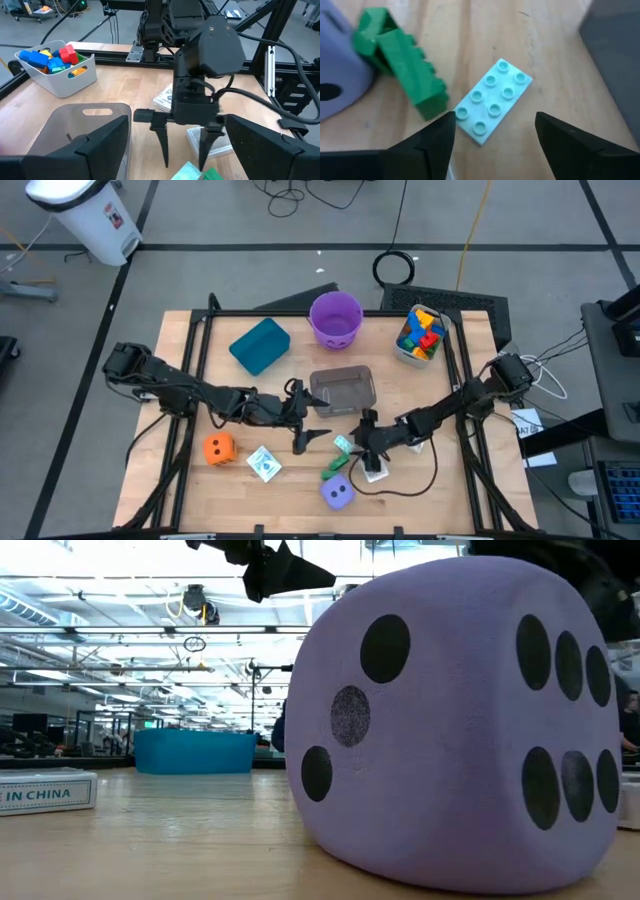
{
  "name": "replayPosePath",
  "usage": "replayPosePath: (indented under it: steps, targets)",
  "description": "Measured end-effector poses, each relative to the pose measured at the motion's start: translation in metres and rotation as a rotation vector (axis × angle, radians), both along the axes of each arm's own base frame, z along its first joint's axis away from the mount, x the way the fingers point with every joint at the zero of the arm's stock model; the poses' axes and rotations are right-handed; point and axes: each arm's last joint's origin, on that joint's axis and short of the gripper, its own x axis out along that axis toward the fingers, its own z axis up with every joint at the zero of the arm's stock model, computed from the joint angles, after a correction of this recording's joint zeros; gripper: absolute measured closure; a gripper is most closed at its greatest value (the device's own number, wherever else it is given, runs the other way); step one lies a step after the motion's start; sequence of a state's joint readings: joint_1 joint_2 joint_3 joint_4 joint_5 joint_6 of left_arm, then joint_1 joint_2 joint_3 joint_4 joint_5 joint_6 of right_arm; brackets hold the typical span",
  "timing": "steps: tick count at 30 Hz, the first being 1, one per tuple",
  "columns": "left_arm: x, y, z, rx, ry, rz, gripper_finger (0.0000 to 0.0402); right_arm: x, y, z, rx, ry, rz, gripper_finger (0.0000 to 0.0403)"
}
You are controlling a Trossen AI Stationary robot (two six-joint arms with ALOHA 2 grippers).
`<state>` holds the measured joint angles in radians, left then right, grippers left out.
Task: Pick & Place Toys
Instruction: Put the light blue game piece into the white bin
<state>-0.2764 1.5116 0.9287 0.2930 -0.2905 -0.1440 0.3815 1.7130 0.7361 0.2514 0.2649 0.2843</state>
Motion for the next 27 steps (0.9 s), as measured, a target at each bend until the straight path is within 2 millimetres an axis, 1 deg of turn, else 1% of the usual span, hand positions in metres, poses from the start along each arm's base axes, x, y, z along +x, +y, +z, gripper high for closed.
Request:
replayPosePath:
  steps: [8,13,16,19,23,27]
  targets:
    - [0.0,0.0,-0.001,0.001,0.007,0.0,0.0062,-0.002,-0.012,-0.004,-0.017,0.069,-0.086,0.0187]
    - [0.0,0.0,-0.001,0.001,0.007,0.0,0.0062,-0.003,-0.01,0.0,-0.007,0.052,-0.072,0.0194]
    - [0.0,0.0,-0.001,0.001,0.007,0.0,0.0062,-0.003,-0.004,0.003,-0.013,0.018,-0.04,0.0186]
    - [0.0,0.0,-0.001,0.0,0.006,0.0,0.0062,-0.002,0.0,0.004,-0.043,-0.019,-0.023,0.017]
    - [0.0,0.0,-0.001,0.0,0.006,0.001,0.0062,0.002,0.001,-0.001,-0.042,-0.051,-0.038,0.0148]
    - [0.0,0.0,-0.001,0.001,0.01,0.001,0.0062,0.008,0.001,-0.009,-0.04,-0.056,-0.05,0.0139]
